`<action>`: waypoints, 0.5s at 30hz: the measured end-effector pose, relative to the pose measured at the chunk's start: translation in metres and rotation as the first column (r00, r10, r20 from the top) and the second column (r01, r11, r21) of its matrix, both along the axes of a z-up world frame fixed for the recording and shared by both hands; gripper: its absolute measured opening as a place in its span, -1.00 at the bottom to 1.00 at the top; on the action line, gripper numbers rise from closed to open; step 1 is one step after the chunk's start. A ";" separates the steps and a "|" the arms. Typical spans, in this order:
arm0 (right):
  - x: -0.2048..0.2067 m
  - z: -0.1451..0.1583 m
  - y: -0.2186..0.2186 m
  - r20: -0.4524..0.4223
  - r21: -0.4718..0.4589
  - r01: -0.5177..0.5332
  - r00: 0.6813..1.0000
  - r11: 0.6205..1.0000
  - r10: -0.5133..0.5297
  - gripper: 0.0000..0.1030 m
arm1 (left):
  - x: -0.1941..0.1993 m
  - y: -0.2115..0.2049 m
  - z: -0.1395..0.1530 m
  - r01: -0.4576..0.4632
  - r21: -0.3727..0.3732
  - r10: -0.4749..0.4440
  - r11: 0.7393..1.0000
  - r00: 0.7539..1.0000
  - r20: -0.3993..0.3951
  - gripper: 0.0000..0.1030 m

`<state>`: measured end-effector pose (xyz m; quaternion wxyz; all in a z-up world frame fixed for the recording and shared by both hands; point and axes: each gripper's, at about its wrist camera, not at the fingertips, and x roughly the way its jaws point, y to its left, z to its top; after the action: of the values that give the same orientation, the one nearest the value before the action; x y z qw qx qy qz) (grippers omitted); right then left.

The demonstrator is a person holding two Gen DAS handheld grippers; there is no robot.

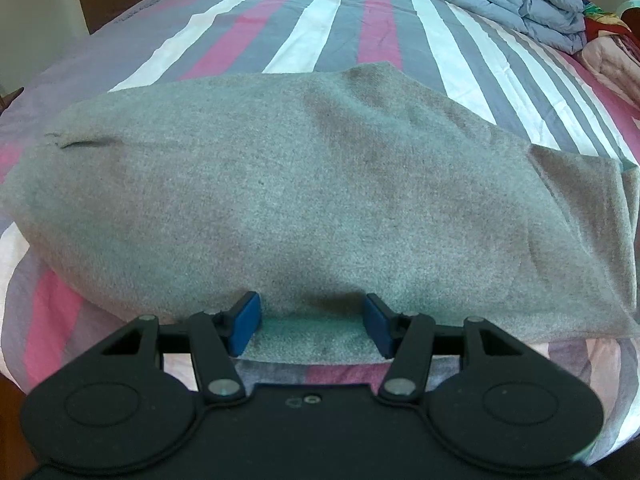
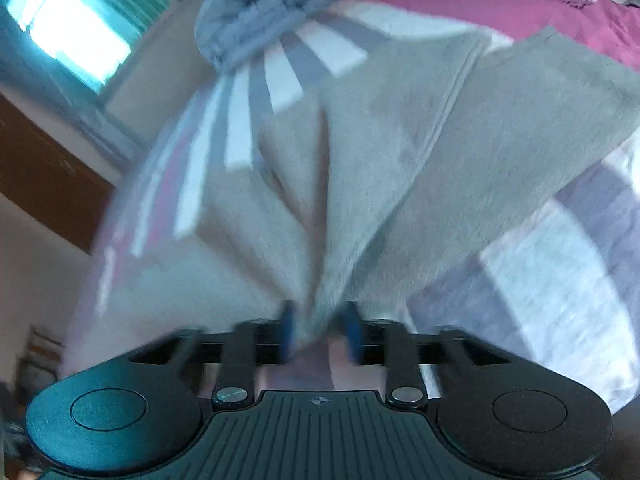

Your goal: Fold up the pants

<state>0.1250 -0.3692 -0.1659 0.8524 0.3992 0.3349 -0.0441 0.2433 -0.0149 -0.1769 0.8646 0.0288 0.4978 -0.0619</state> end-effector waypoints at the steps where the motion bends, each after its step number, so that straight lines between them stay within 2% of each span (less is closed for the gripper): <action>1: -0.001 0.003 -0.009 0.001 -0.024 0.018 1.000 1.000 -0.018 0.01 | 0.000 0.000 0.000 0.001 0.003 -0.001 1.000 1.000 0.001 -0.05; 4: 0.001 0.004 -0.036 -0.025 -0.048 0.085 0.996 0.995 -0.086 0.00 | -0.001 -0.001 0.000 -0.001 0.003 0.001 1.000 1.000 0.002 -0.05; 10: 0.029 -0.015 -0.085 -0.068 0.041 0.210 0.976 0.977 -0.207 0.00 | -0.001 -0.001 0.000 -0.003 0.008 0.003 1.000 1.000 0.003 -0.05; 12: 0.042 -0.018 -0.095 -0.058 0.059 0.228 0.973 0.972 -0.225 0.00 | -0.001 -0.001 0.000 -0.005 0.012 0.004 1.000 1.000 0.003 -0.04; 15: 0.062 -0.020 -0.100 -0.050 0.038 0.222 0.974 0.974 -0.220 -0.02 | 0.000 -0.003 0.000 -0.011 0.017 0.011 1.000 1.000 0.003 -0.03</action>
<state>0.1869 -0.4696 -0.1861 0.8255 0.4511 0.3087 -0.1408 0.2432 -0.0180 -0.1773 0.8654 0.0334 0.4972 -0.0530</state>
